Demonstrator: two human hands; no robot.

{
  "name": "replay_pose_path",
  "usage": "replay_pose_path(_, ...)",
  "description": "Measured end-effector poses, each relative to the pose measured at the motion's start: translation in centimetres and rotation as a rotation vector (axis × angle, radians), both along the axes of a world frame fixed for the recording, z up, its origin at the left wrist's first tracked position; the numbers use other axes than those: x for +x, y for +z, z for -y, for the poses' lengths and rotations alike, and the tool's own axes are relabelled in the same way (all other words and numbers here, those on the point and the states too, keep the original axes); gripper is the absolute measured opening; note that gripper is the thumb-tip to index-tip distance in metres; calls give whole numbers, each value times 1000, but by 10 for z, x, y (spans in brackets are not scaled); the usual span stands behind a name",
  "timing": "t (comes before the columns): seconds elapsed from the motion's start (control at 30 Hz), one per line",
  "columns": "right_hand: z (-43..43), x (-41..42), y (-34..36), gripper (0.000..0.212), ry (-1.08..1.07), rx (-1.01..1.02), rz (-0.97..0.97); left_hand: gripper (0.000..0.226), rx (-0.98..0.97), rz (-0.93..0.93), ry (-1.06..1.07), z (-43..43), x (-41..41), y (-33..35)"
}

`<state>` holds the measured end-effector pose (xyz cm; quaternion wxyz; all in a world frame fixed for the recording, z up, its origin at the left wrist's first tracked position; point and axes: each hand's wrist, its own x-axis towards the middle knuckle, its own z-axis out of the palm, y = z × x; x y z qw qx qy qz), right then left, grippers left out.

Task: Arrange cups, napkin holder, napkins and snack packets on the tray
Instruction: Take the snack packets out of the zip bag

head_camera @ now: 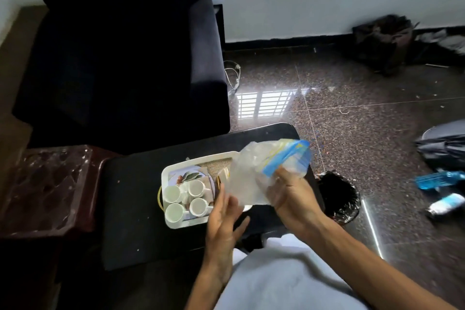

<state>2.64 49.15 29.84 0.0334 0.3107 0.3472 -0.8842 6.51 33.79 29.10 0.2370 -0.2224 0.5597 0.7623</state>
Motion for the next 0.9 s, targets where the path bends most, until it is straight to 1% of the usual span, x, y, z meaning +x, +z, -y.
replay_pose_path(0.03,5,6,0,18,50,-130,39,106,47,-7,22,-3,-2,-2)
replay_pose_path(0.1,16,17,0,24,147,-299,113,100,115,-43,43,-3,-8,-2)
replay_pose_path(0.17,25,25,-1,27,232,-368,125,89,148,-123,47,0,-12,-2)
replay_pose_path(0.23,29,30,-4,32,255,-423,137,82,137,-198,40,2,-15,-5)
replay_pose_path(0.27,29,31,-4,31,258,-444,151,77,133,-232,26,4,-16,-7)
replay_pose_path(0.33,29,34,-9,27,280,-421,192,58,100,-285,-8,9,-19,-12)
replay_pose_path(0.37,29,36,-12,26,310,-333,218,44,60,-318,-29,10,-20,-14)
replay_pose_path(0.4,29,38,-18,27,354,-173,248,33,3,-353,-44,10,-22,-14)
replay_pose_path(0.43,28,40,-25,30,392,28,275,29,-46,-380,-56,11,-24,-14)
replay_pose_path(0.47,25,43,-29,39,416,217,260,29,-70,-387,-62,11,-25,-12)
replay_pose_path(0.5,20,46,-32,58,424,357,213,28,-64,-372,-64,11,-27,-11)
replay_pose_path(0.53,12,49,-36,78,424,465,119,26,-57,-348,-72,12,-29,-9)
replay_pose_path(0.57,3,52,-38,91,436,558,-4,23,-51,-322,-106,13,-30,-9)
replay_pose_path(0.6,-5,54,-41,96,468,604,-108,22,-49,-294,-174,15,-31,-10)
replay_pose_path(0.63,-11,57,-42,92,522,604,-180,24,-34,-255,-265,16,-33,-12)
replay_pose_path(0.7,-13,64,-39,63,623,583,-228,30,39,-151,-409,15,-35,-13)
replay_pose_path(0.73,-14,68,-40,52,623,602,-219,34,27,-128,-428,12,-35,-12)
replay_pose_path(0.77,-19,71,-41,47,583,627,-206,37,-52,-130,-410,7,-35,-14)
replay_pose_path(0.8,-26,71,-41,46,510,692,-178,39,-214,-152,-355,-1,-35,-18)
replay_pose_path(0.83,-35,69,-41,47,422,786,-154,38,-405,-202,-260,-10,-31,-21)
replay_pose_path(0.87,-46,66,-39,48,331,886,-127,32,-548,-262,-139,-19,-26,-20)
replay_pose_path(0.9,-56,63,-38,44,234,986,-79,26,-602,-320,-18,-29,-20,-19)
